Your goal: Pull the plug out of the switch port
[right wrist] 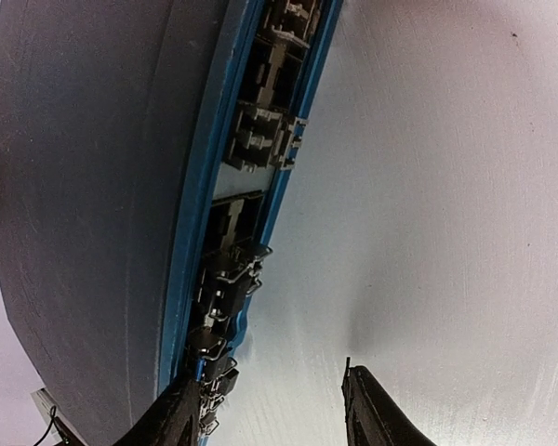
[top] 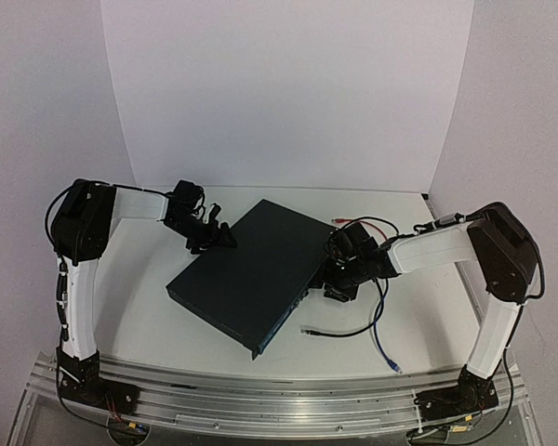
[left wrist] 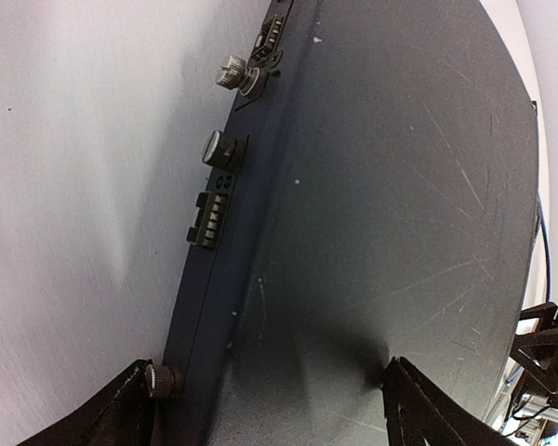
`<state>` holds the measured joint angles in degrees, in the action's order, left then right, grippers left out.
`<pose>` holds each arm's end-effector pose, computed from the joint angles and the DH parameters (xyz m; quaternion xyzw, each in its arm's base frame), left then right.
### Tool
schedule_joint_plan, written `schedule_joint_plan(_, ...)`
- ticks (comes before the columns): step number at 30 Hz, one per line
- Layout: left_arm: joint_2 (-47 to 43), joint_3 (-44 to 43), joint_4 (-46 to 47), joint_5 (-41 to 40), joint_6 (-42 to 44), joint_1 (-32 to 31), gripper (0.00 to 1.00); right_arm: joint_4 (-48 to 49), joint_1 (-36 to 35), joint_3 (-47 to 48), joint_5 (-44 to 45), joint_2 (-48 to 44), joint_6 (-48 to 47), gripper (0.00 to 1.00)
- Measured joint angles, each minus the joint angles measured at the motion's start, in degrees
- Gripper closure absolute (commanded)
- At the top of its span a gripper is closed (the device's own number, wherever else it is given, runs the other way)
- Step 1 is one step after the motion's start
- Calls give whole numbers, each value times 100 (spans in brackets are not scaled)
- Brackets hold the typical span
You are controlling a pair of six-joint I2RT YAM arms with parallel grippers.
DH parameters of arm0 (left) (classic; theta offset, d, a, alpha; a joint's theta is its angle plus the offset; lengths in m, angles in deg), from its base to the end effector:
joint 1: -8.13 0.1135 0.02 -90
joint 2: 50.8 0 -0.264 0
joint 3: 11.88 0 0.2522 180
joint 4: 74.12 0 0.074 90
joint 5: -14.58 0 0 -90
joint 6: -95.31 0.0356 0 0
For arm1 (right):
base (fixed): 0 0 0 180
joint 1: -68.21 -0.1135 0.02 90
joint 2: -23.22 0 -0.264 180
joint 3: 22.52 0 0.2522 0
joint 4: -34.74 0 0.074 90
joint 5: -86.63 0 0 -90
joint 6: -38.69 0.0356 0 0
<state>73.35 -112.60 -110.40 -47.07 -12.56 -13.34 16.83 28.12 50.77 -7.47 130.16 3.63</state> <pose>0.4151 -0.1814 0.1407 0.0933 0.9334 -0.3078 0.1590 0.2852 0.2434 0.1405 0.1103 0.9373 0.2654 0.1973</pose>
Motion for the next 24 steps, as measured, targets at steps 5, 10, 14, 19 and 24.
schedule_joint_plan(5, 0, 0, 0, 1, 2, 0, 17, -6, -12, 0, 139, 0, 66, 52)
schedule_joint_plan(10, 0, 0, 0, 0, 2, 0, 17, 22, -45, -3, 224, 0, 302, 55)
schedule_joint_plan(14, 0, 0, 0, -2, 2, 0, 17, 57, -50, -27, 211, 0, 473, 56)
schedule_joint_plan(19, 0, 0, 0, -2, 2, 0, 17, 180, -50, -114, 200, -24, 616, 59)
schedule_joint_plan(24, 0, 0, 0, 0, 2, 0, 17, 181, -50, -197, 282, -74, 673, 60)
